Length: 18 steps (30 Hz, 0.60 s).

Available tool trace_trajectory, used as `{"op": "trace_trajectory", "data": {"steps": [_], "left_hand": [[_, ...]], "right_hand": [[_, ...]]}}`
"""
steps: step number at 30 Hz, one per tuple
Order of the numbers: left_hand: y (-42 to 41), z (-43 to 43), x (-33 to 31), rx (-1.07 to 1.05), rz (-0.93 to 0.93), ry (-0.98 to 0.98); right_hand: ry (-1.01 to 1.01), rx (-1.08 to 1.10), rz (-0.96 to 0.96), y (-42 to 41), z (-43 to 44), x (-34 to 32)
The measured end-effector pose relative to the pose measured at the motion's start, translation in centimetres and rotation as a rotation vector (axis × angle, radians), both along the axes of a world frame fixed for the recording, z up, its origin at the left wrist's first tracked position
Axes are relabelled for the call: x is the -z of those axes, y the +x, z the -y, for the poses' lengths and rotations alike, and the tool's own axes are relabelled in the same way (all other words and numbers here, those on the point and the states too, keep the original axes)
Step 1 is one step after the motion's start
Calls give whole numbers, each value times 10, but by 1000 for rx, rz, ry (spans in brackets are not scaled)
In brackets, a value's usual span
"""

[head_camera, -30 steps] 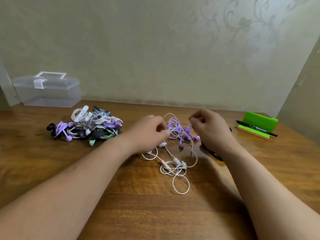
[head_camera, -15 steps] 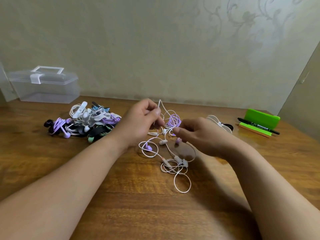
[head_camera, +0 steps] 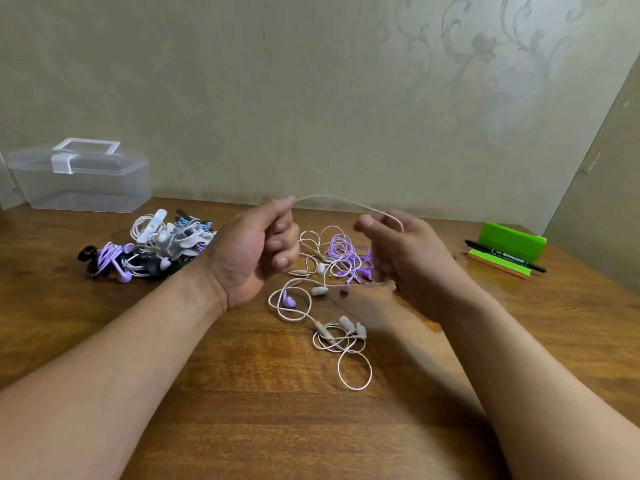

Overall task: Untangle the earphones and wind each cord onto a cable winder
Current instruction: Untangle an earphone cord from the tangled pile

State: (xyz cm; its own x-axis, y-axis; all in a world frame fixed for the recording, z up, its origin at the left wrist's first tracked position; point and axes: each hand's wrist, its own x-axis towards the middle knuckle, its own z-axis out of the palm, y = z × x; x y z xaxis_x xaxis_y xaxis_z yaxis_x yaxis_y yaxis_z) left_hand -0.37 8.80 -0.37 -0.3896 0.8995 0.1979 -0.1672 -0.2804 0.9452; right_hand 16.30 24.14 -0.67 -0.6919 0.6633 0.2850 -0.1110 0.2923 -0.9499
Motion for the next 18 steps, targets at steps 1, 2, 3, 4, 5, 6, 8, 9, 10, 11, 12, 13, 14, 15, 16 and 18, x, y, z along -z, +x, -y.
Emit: {"op": "trace_trajectory", "data": {"steps": [1, 2, 3, 4, 5, 6, 8, 9, 10, 11, 12, 13, 14, 15, 16, 18], "left_hand": [[-3, -1, 0, -15, 37, 28], [-6, 0, -1, -9, 81, 65], [-10, 1, -3, 13, 125, 107], [-12, 4, -6, 57, 158, 146], [-14, 7, -8, 125, 169, 175], [-15, 11, -9, 213, 139, 192], [-13, 18, -8, 385, -37, 176], [-11, 20, -7, 462, -138, 156], [-9, 23, -7, 540, -221, 125], [-7, 25, -7, 612, -289, 89], [-4, 27, -9, 670, -347, 56], [-3, 29, -10, 713, -391, 22], [0, 30, -13, 712, -414, -24], [2, 29, -16, 646, -421, -80], [2, 26, -17, 503, -421, -134], [0, 17, -14, 115, -522, -154]], "right_hand": [[-51, 7, -43, 2, -1, -4], [-55, 67, -52, 3, -4, -5], [15, 181, -5, 4, -6, -7], [148, 314, 99, 8, -9, -8], [273, 414, 212, 12, -12, -7], [332, 459, 283, 15, -14, -7], [248, 377, 277, 17, -11, -10], [185, 294, 218, 17, -7, -12], [142, 217, 149, 16, -1, -14], [118, 160, 100, 16, 5, -17], [124, 118, 82, 16, 10, -19], [159, 88, 97, 16, 14, -20], [217, 74, 133, 17, 16, -21], [273, 65, 169, 18, 17, -22], [288, 55, 182, 18, 19, -22], [186, -2, 129, 17, 21, -22]]}}
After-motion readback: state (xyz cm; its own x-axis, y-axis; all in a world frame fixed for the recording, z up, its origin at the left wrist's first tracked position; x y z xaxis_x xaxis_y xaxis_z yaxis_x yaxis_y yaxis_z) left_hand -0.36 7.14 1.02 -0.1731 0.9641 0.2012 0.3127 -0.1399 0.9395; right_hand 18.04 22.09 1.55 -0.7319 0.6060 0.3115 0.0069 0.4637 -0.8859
